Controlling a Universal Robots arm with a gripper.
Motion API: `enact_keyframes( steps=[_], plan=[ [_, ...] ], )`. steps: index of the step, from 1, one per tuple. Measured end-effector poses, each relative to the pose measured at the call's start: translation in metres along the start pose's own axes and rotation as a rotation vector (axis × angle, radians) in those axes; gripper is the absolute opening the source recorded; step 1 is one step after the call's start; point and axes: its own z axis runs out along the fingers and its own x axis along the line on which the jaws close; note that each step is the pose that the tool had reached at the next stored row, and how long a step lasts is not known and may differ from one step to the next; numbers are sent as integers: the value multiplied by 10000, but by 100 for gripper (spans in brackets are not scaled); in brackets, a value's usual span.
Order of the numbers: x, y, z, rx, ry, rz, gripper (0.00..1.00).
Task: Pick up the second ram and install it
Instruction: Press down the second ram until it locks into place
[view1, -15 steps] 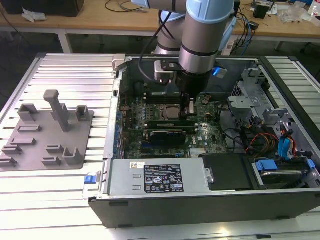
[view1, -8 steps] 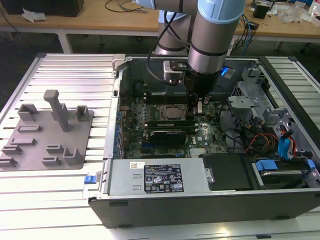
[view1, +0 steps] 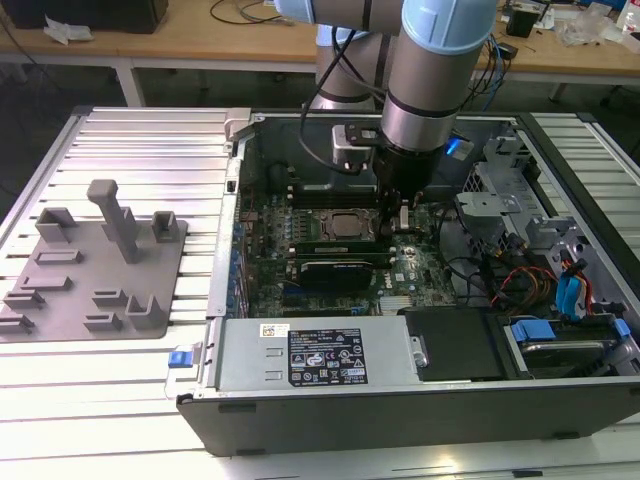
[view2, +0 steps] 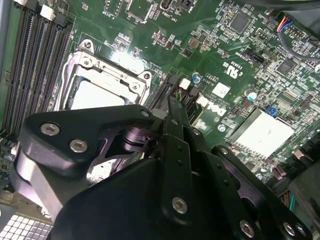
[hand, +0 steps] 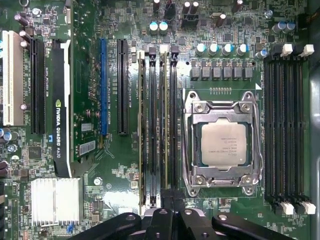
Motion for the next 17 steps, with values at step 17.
enact_keyframes(
  steps=[17],
  plan=[
    [-2,1,-100,2,-1,0,8]
  ],
)
